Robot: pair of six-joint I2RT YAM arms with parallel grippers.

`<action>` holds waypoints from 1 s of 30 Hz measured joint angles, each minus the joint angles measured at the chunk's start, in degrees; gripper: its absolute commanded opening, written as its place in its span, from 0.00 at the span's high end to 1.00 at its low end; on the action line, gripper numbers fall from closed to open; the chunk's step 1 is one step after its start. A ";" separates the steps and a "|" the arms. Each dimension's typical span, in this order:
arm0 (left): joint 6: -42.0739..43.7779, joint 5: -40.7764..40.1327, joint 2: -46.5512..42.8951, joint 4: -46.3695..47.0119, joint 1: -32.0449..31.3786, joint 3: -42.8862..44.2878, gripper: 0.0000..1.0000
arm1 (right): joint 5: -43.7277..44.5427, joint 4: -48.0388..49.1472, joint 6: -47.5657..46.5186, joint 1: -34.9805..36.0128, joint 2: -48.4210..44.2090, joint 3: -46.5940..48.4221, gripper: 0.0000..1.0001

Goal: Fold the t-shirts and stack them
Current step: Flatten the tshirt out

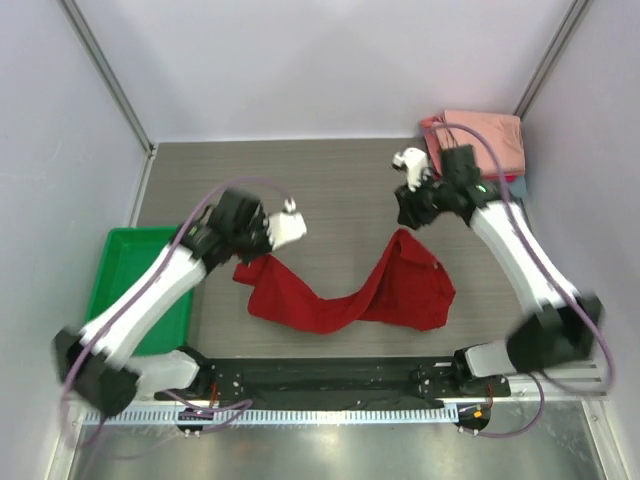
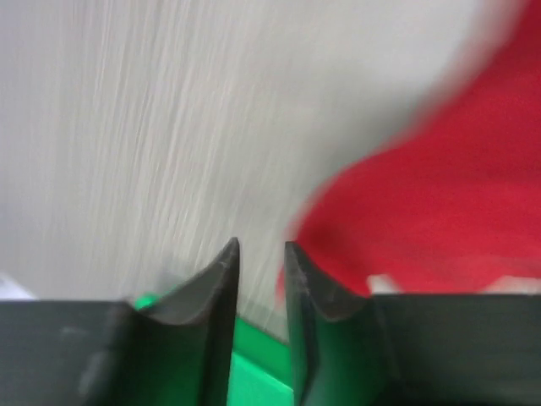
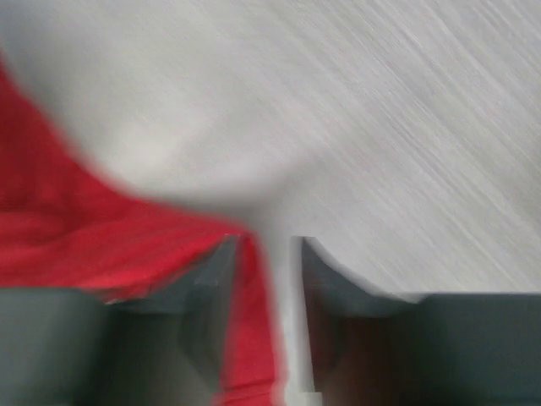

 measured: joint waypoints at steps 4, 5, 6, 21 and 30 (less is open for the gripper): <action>-6.84 -3.30 29.92 7.06 14.29 14.60 0.48 | 5.14 6.93 0.15 -1.77 25.77 11.06 0.34; -10.36 -3.82 37.44 8.15 17.40 20.20 0.48 | 6.25 7.45 0.22 -2.56 30.42 13.40 0.34; -12.90 -4.24 41.86 9.25 19.52 23.78 0.49 | 7.23 7.65 0.35 -3.43 33.75 15.34 0.36; -13.16 15.23 25.14 -2.69 11.37 12.02 0.53 | -6.05 -16.02 -14.91 -3.48 13.16 3.15 0.43; -10.58 18.86 25.38 -8.02 4.74 -4.11 0.43 | -5.18 -17.11 -20.41 5.88 14.25 -0.61 0.40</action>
